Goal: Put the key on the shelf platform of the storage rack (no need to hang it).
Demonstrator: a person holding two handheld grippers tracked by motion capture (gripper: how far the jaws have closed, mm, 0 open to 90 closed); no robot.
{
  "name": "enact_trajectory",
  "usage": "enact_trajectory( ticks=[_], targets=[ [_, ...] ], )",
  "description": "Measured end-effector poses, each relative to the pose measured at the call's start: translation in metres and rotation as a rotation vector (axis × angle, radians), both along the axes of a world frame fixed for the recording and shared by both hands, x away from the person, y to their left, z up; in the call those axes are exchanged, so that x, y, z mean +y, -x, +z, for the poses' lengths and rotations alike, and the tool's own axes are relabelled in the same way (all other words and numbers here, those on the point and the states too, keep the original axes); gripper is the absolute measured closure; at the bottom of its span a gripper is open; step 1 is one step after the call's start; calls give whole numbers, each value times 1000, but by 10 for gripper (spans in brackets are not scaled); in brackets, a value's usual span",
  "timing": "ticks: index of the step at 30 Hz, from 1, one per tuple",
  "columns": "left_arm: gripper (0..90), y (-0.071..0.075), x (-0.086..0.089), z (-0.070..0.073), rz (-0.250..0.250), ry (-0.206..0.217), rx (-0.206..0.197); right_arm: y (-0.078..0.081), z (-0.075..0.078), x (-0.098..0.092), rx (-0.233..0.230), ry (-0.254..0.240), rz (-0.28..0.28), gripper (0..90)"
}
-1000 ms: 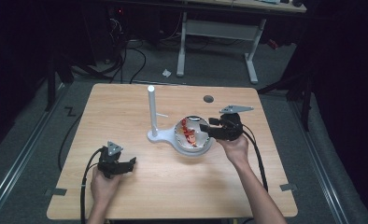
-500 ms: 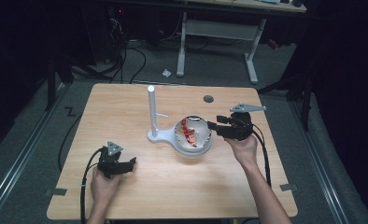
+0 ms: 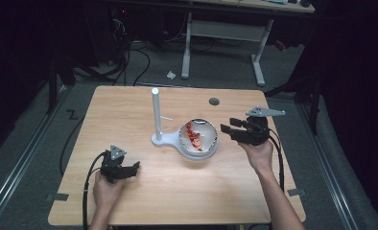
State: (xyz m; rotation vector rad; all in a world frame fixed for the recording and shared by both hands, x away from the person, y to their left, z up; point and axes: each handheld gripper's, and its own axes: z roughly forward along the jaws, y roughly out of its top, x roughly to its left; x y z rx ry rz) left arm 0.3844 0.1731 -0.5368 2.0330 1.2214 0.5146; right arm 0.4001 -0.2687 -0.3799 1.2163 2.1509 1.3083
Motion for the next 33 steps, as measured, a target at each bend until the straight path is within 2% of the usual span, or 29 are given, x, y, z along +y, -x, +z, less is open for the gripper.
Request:
enact_trajectory(
  ticks=[9, 21, 29, 33],
  targets=[
    [211, 0, 0, 0, 0, 0, 0, 10, 5, -13, -10, 7, -11, 491],
    [212, 0, 0, 0, -1, 0, 0, 32, 19, -31, -56, 26, -53, 498],
    [211, 0, 0, 0, -1, 0, 0, 45, 24, -42, -69, 7, -68, 497],
    [211, 0, 0, 0, -1, 0, 0, 52, 22, -48, -81, -14, -87, 500]
  ],
)
